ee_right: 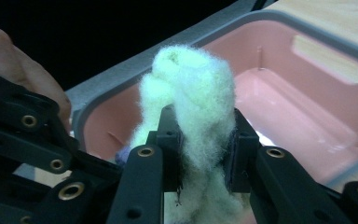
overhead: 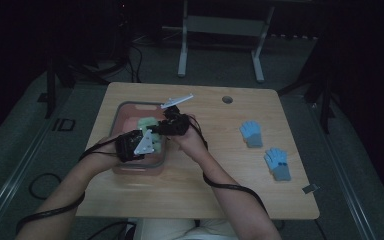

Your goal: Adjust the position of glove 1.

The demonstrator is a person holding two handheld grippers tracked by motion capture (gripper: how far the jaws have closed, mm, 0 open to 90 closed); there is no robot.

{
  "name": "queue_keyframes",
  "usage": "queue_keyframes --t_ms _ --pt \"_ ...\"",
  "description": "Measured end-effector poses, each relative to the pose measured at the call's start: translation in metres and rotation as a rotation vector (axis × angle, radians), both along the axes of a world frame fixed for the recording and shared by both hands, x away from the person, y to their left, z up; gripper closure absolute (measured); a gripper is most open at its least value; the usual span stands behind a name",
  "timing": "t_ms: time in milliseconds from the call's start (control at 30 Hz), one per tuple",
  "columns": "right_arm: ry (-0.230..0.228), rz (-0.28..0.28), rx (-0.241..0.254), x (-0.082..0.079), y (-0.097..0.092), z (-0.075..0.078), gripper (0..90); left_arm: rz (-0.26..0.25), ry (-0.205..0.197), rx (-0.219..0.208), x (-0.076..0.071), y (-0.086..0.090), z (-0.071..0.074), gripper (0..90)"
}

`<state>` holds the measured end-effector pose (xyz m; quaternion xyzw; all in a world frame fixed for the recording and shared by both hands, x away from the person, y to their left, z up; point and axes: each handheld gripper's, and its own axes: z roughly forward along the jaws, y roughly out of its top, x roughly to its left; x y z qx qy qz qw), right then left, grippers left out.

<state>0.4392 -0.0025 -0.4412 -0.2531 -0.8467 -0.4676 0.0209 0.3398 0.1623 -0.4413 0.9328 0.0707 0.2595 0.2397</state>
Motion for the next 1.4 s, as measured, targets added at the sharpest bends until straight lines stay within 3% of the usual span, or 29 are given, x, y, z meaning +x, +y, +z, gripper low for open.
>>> queue_keyframes --t_ms 167,233,567,767,833,933,1100,1200,1267,1333,1400 --pt "0.026 -0.002 -0.028 0.005 0.013 -0.015 71.9 0.006 0.024 0.042 0.007 0.007 -0.015 78.3" --pt "0.039 -0.013 -0.043 0.008 0.017 -0.022 71.9 0.012 0.044 0.04 0.012 0.007 -0.021 78.3" --pt "0.062 -0.037 -0.106 0.019 0.02 -0.037 70.8 0.012 0.118 0.079 0.032 -0.001 -0.039 78.3" --pt "0.037 -0.063 -0.176 0.021 0.024 -0.045 59.6 0.014 0.195 0.109 0.04 -0.001 -0.049 78.0" --pt "0.028 -0.078 -0.171 0.022 0.022 -0.043 54.1 0.014 0.223 0.13 0.042 -0.001 -0.054 78.0" --pt "0.013 -0.098 -0.158 0.025 0.016 -0.037 51.1 0.014 0.243 0.121 0.044 -0.001 -0.055 77.5" --pt "-0.002 -0.136 -0.119 0.028 0.0 -0.026 46.5 0.014 0.229 0.098 0.044 0.001 -0.051 71.6" --pt "-0.024 -0.147 -0.106 0.026 -0.009 -0.018 41.9 0.066 0.191 0.068 0.044 0.004 -0.045 54.7" --pt "-0.031 -0.152 -0.087 0.025 -0.017 -0.013 38.3 0.101 0.182 0.008 0.044 0.008 -0.039 42.5" --pt "-0.039 -0.161 -0.071 0.023 -0.025 -0.009 36.1 0.153 0.146 -0.031 0.045 0.011 -0.031 35.6" --pt "-0.035 -0.164 -0.055 0.021 -0.032 -0.006 31.7 0.192 0.151 -0.091 0.047 0.015 -0.023 27.5"
